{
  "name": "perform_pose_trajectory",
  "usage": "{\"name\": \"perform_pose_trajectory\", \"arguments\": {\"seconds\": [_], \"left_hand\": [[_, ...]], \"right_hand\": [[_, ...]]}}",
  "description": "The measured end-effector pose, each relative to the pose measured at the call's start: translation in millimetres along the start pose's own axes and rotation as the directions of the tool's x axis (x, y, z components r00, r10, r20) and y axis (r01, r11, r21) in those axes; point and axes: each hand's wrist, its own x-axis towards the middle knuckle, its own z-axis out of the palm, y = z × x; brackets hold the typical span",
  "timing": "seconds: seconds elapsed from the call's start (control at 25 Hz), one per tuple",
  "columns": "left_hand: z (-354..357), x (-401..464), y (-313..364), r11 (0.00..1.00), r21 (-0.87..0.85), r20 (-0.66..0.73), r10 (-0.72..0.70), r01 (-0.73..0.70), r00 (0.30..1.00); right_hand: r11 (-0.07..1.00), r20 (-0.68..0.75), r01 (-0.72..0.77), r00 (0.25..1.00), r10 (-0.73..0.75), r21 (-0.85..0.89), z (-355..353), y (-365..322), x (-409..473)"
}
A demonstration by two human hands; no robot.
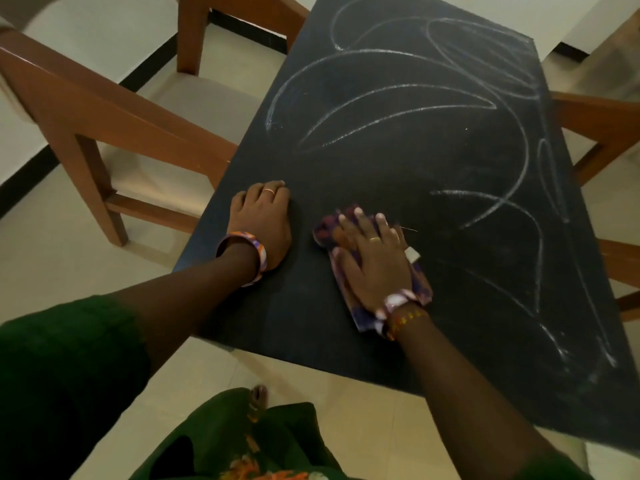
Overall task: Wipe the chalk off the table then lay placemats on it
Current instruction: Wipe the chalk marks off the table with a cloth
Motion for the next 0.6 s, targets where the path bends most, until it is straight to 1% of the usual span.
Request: {"name": "perform_pose_trajectory", "arguments": {"seconds": [0.04,0.08,0.12,0.2,0.28,0.32,0.36,0.4,0.52,0.6], "left_hand": [[0,-2,-1,1.000,-0.008,-0.002,0.005,-0.005,1.000],[0,-2,-2,1.000,-0.018,-0.006,0.011,-0.011,1.000],[0,-2,-3,0.999,-0.029,-0.009,0.015,-0.015,1.000],[0,-1,-3,0.999,-0.049,-0.009,0.013,-0.013,1.000],[0,0,-4,0.998,-0.065,-0.022,0.001,-0.002,1.000],[0,0,-4,0.998,-0.066,-0.031,0.001,-0.003,1.000],[1,0,-3,0.998,-0.058,-0.036,0.011,-0.013,0.999],[1,0,-3,0.998,-0.046,-0.043,0.029,-0.031,0.999],[3,3,0,0.989,-0.030,-0.057,0.144,-0.146,0.988],[7,14,12,0.967,-0.042,-0.032,0.251,-0.253,0.967]], "right_hand": [[0.999,0.009,0.026,1.000,-0.026,-0.018,-2,15,-21],[0.999,-0.002,0.009,1.000,-0.009,-0.046,-6,35,-39],[0.997,-0.016,-0.053,0.998,0.052,-0.064,-11,58,-49],[0.964,-0.029,-0.261,0.965,0.260,-0.043,-18,95,-49],[0.899,-0.048,-0.438,0.898,0.437,-0.016,-15,101,-31],[0.879,-0.059,-0.477,0.878,0.476,-0.009,-13,92,-21],[0.879,-0.060,-0.477,0.878,0.475,-0.010,-12,82,-16],[0.901,-0.061,-0.434,0.900,0.432,-0.015,-10,70,-15],[0.980,-0.027,-0.198,0.980,0.198,-0.010,-3,51,-33],[0.996,-0.011,-0.090,0.996,0.090,-0.022,-11,69,-32]]}}
